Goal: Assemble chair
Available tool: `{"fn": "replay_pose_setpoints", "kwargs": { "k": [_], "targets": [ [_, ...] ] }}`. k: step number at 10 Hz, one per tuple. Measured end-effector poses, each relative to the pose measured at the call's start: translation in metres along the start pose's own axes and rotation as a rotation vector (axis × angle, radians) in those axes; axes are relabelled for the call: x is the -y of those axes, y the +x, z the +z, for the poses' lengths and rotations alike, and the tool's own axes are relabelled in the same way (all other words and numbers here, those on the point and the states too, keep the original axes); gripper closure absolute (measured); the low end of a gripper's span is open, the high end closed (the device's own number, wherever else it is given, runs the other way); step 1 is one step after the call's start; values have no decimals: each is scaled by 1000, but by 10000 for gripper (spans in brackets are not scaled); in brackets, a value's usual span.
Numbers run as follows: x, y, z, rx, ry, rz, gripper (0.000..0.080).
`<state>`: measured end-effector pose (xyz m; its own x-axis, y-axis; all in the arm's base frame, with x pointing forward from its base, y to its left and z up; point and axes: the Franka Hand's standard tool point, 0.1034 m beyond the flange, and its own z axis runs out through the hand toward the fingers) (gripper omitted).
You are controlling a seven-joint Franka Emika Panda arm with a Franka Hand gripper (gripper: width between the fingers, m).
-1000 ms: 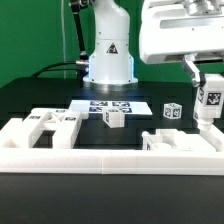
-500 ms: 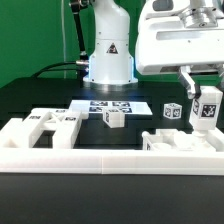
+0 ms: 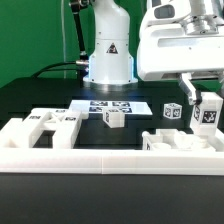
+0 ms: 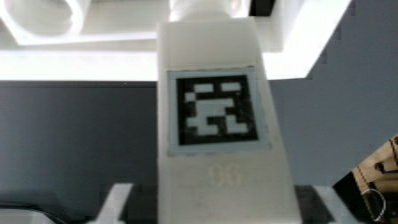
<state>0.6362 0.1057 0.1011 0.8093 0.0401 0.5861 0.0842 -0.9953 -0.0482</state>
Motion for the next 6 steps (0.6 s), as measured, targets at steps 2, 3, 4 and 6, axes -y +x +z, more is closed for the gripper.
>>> {"fn": "replay_pose_setpoints", "kwargs": {
  "k": [2, 3, 4, 6],
  "targets": [
    [0, -6, 4, 11, 0, 0, 509],
    [2, -9, 6, 16, 2, -1, 509],
    [3, -10, 7, 17, 3, -2, 509],
    [3, -10, 8, -10, 0, -4, 509]
  ]
}}
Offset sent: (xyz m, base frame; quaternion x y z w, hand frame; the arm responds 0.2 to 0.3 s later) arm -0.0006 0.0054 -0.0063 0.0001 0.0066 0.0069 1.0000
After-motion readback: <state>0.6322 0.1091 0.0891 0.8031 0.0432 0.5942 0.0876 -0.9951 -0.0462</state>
